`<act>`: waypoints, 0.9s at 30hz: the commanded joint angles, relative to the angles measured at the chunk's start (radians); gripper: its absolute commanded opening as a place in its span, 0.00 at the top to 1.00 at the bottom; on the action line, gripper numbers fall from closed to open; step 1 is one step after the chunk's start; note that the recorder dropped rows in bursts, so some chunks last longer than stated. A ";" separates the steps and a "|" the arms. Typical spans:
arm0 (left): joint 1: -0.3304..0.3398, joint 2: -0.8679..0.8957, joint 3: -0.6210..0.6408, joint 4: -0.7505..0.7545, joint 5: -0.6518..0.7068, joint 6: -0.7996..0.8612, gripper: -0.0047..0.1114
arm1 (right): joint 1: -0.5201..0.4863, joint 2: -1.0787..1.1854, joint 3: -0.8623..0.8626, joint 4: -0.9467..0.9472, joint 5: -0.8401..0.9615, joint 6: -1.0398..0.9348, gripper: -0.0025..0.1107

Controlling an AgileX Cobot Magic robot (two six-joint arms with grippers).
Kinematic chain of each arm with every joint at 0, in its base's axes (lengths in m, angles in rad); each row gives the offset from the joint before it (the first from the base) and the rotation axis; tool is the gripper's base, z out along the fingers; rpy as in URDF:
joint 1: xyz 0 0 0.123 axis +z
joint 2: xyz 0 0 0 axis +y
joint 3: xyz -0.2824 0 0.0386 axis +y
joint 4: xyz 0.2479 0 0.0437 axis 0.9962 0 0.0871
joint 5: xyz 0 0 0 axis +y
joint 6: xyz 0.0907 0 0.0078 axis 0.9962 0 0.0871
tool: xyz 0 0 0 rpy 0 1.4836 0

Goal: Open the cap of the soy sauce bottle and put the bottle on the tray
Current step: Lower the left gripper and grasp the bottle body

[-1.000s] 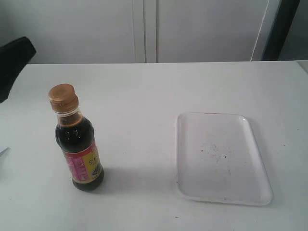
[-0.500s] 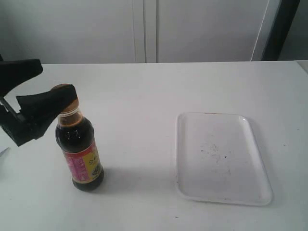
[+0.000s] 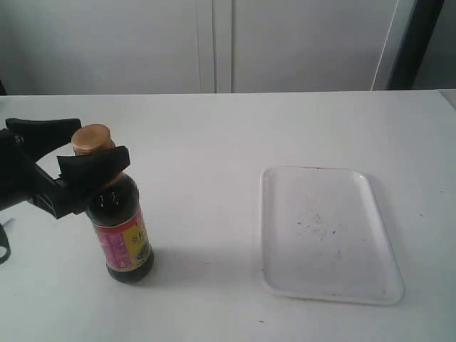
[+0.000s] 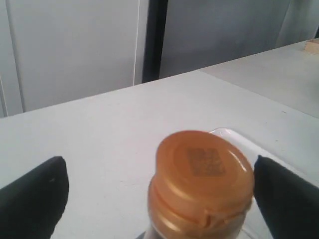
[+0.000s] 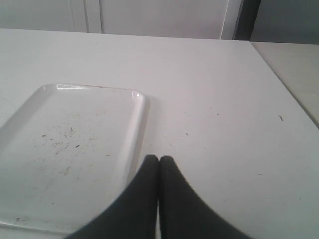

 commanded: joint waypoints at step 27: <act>-0.084 0.332 -0.008 -0.041 -0.079 0.233 0.06 | 0.005 -0.007 0.001 -0.006 -0.013 0.004 0.98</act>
